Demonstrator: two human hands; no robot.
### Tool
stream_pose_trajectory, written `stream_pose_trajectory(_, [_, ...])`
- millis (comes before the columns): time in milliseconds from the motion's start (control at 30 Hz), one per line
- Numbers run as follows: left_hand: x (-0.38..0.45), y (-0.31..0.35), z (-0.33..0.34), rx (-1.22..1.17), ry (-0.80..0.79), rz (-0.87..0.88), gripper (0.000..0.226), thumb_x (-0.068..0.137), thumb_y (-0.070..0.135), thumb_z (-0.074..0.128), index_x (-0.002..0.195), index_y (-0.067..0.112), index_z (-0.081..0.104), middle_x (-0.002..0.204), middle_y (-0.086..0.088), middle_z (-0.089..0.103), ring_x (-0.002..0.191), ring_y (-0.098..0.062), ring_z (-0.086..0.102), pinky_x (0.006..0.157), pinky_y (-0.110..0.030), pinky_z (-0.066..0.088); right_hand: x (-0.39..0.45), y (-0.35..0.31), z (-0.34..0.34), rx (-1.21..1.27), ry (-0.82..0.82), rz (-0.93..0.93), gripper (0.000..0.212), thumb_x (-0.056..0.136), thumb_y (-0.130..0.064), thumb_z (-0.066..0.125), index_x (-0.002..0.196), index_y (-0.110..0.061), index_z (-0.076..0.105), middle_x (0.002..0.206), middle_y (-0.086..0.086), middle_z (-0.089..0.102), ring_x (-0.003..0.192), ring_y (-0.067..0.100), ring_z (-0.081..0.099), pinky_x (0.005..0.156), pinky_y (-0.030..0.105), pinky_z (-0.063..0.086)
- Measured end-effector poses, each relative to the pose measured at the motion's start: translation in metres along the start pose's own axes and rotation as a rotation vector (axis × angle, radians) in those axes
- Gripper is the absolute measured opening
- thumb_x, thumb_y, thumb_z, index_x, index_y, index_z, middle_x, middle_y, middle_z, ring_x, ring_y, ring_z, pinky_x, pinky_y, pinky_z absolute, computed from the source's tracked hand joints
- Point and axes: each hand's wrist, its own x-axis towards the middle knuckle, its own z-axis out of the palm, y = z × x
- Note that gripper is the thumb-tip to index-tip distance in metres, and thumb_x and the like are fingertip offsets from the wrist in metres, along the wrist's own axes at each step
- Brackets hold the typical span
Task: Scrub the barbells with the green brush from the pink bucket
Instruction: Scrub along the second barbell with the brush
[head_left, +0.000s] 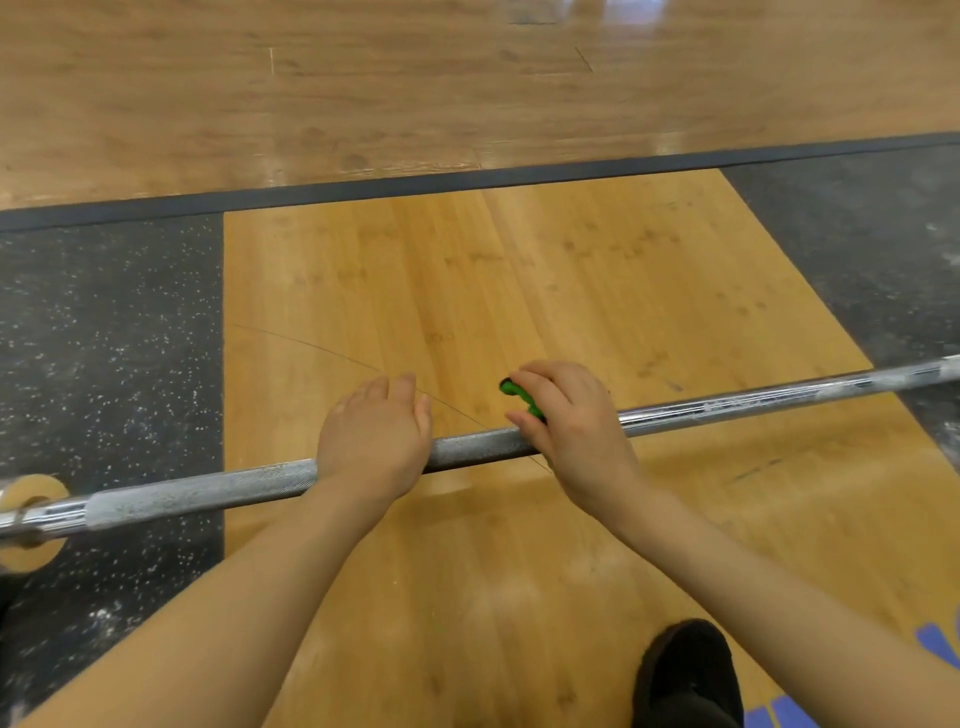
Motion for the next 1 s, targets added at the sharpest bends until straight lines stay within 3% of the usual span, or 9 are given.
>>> stream_pose_trajectory(100, [-0.002, 0.0, 0.002, 0.008, -0.005, -0.013, 0.05, 0.102, 0.038, 0.018, 0.147, 0.02, 0.032, 0.143, -0.006, 0.045, 0.13, -0.025, 0.041, 0.103, -0.035, 0.03, 0.005, -0.011, 0.013, -0.022, -0.078, -0.075, 0.037, 0.091, -0.031, 0.05, 0.103, -0.002, 0.069, 0.102, 0.01, 0.067, 0.089, 0.027, 0.061, 0.078, 0.031, 0.04])
stream_pose_trajectory(233, [-0.007, 0.001, 0.003, 0.007, -0.024, -0.018, 0.049, 0.102, 0.037, 0.019, 0.146, 0.02, 0.032, 0.141, -0.006, 0.046, 0.129, -0.025, 0.042, 0.104, -0.035, 0.03, -0.004, -0.003, 0.011, 0.002, -0.197, -0.074, 0.04, 0.095, -0.033, 0.042, 0.104, -0.005, 0.069, 0.101, 0.008, 0.068, 0.086, 0.029, 0.063, 0.072, 0.035, 0.052])
stream_pose_trajectory(400, [-0.013, 0.001, 0.002, -0.001, -0.043, -0.018, 0.05, 0.102, 0.038, 0.018, 0.147, 0.019, 0.031, 0.144, -0.007, 0.044, 0.132, -0.025, 0.038, 0.107, -0.035, 0.029, -0.039, 0.029, -0.008, -0.095, -0.162, -0.206, 0.043, 0.101, -0.034, 0.039, 0.108, -0.003, 0.068, 0.103, 0.009, 0.067, 0.085, 0.029, 0.064, 0.071, 0.039, 0.053])
stream_pose_trajectory(600, [-0.016, 0.003, 0.002, -0.011, -0.079, -0.024, 0.052, 0.103, 0.039, 0.016, 0.149, 0.019, 0.026, 0.151, -0.009, 0.034, 0.14, -0.025, 0.03, 0.111, -0.035, 0.023, -0.05, 0.066, -0.035, -0.166, -0.071, -0.026, 0.049, 0.103, -0.035, 0.033, 0.1, -0.003, 0.069, 0.096, 0.009, 0.068, 0.084, 0.03, 0.063, 0.071, 0.039, 0.051])
stream_pose_trajectory(700, [-0.017, 0.003, 0.003, -0.002, -0.075, -0.015, 0.051, 0.103, 0.038, 0.016, 0.148, 0.019, 0.027, 0.15, -0.009, 0.035, 0.138, -0.025, 0.031, 0.11, -0.035, 0.024, -0.045, 0.044, -0.027, -0.141, -0.06, -0.03, 0.038, 0.097, -0.031, 0.043, 0.097, -0.004, 0.07, 0.093, 0.009, 0.068, 0.084, 0.028, 0.062, 0.072, 0.039, 0.051])
stream_pose_trajectory(833, [-0.016, 0.003, 0.005, 0.001, -0.066, -0.015, 0.05, 0.102, 0.039, 0.017, 0.146, 0.02, 0.031, 0.147, -0.008, 0.04, 0.134, -0.025, 0.036, 0.108, -0.035, 0.028, -0.031, -0.005, 0.006, -0.092, -0.133, -0.175, 0.037, 0.095, -0.032, 0.045, 0.095, -0.005, 0.07, 0.092, 0.007, 0.067, 0.075, 0.026, 0.06, 0.065, 0.036, 0.049])
stream_pose_trajectory(1000, [-0.016, 0.0, 0.006, -0.017, -0.058, -0.012, 0.051, 0.102, 0.038, 0.017, 0.145, 0.018, 0.033, 0.144, -0.008, 0.043, 0.134, -0.025, 0.036, 0.107, -0.036, 0.028, -0.032, 0.01, 0.0, -0.038, -0.176, -0.252, 0.039, 0.1, -0.03, 0.042, 0.099, -0.003, 0.069, 0.093, 0.009, 0.067, 0.074, 0.027, 0.061, 0.062, 0.038, 0.051])
